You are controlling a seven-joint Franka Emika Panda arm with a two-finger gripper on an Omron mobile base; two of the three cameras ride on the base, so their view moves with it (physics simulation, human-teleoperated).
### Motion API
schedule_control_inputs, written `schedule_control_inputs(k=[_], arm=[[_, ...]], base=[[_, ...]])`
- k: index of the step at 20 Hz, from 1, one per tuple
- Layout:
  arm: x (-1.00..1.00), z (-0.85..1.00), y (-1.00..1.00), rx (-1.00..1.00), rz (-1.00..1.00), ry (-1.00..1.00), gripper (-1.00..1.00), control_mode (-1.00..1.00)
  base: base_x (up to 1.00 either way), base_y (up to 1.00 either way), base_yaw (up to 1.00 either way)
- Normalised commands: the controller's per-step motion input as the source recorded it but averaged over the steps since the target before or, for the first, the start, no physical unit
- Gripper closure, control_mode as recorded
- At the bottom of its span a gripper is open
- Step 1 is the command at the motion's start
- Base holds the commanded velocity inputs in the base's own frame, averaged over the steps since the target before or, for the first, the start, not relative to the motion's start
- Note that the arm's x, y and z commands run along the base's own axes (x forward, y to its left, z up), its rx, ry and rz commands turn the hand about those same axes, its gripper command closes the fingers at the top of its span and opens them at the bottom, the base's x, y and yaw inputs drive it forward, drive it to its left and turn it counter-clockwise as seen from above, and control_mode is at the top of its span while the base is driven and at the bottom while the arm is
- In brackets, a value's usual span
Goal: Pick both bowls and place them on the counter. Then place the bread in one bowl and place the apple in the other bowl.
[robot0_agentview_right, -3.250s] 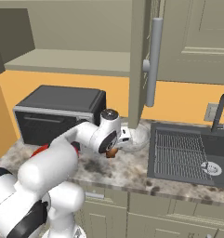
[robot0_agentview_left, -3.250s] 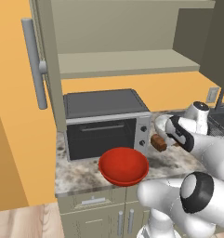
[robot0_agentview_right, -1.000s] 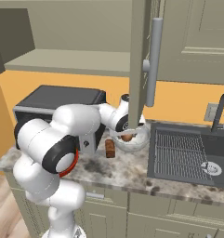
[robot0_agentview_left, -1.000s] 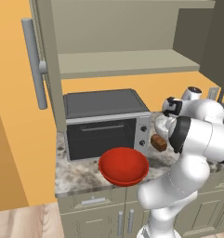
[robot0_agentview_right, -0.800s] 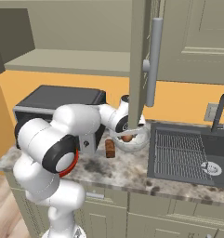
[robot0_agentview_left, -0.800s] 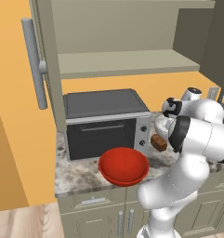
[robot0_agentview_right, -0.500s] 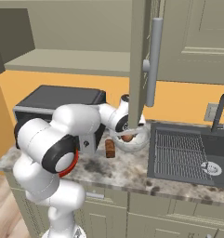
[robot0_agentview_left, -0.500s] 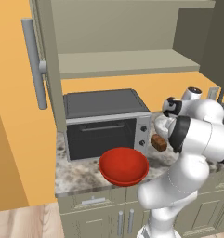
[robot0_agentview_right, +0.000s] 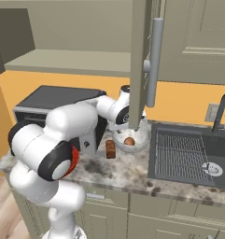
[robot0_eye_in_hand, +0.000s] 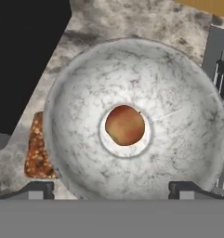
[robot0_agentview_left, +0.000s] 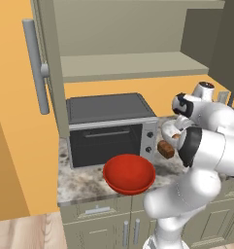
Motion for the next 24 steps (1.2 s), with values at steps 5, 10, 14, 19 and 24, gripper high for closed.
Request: schedule_control_inputs(k=[5,10,14,19,24], arm=[[-0.59,0.11,0.17,0.01,0.00,0.01,-1.00,-1.00],[-0.38,-0.03,0.37,0.00,0.00,0.06,-1.00,-1.00],[-0.10,-0.05,0.51,0.00,0.00,0.10,-1.00,-1.00],[-0.02,-0.12,0.24,0.00,0.00,0.04,-1.00,-1.00],[-0.11,-0.25,0.00,0.04,0.00,0.01,-1.00,-1.00]], base=[[0.00,0.00,0.00],[0.00,0.00,0.00],[0.00,0.00,0.00],[0.00,0.00,0.00],[0.00,0.00,0.00]])
